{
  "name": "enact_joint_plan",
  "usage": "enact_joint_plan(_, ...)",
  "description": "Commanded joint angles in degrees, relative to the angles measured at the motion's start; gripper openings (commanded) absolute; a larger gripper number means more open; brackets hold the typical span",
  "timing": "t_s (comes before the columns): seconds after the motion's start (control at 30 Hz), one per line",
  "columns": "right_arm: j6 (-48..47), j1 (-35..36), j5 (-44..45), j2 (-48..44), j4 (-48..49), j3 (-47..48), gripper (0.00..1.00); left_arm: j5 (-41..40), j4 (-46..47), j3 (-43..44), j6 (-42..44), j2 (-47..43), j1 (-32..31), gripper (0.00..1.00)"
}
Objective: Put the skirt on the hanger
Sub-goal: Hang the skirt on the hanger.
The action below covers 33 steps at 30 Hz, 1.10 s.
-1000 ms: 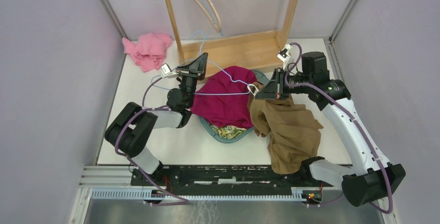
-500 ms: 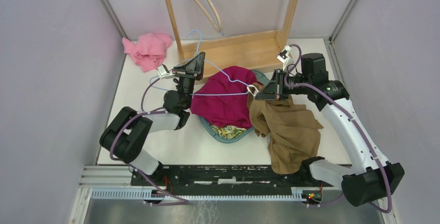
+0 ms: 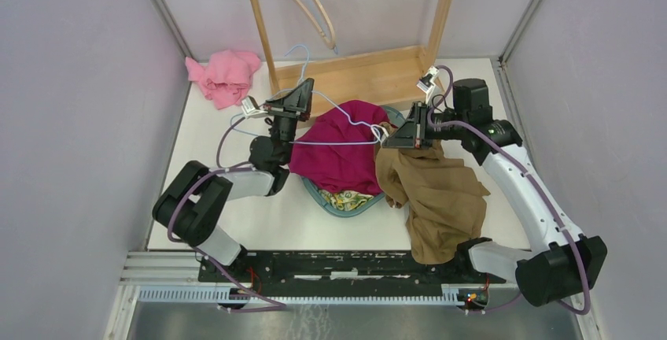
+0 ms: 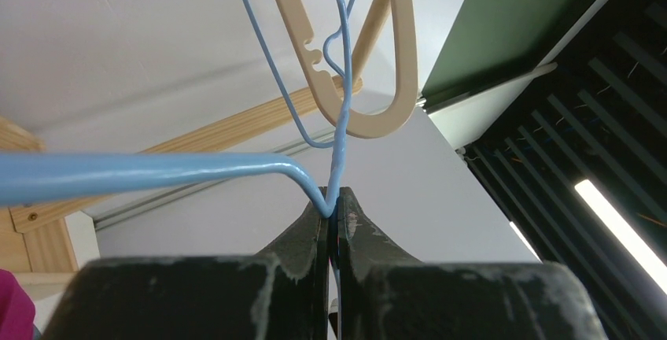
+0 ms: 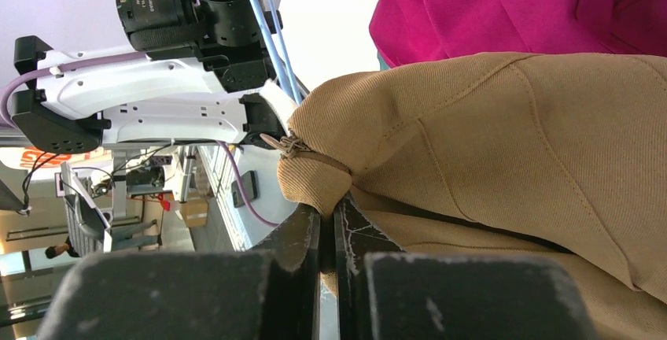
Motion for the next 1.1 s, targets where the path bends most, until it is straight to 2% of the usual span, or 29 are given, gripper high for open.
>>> enact_joint_plan(0.0,1.77,-0.18,-3.78,0.18,5.10,-0.20,0.09,0.83,11.61,3.64,-0.20,1.24,-0.56,0.08)
enact_joint_plan(0.63,4.91,-0.14,-6.78,1.26,10.14,-2.59,0.28,1.41,11.64,7.32,1.27,4.53,-2.10,0.08)
enact_joint_plan(0.87,3.48,-0.84,-5.30,0.22,7.99,-2.67,0.38,1.52,11.62,6.37,1.41,4.51,-2.86,0.08)
enact_joint_plan(1.07,1.86,-1.53,-4.19,0.17,6.41,-2.24,0.40,1.36,11.63,6.39,1.28,4.82,-3.62,0.08)
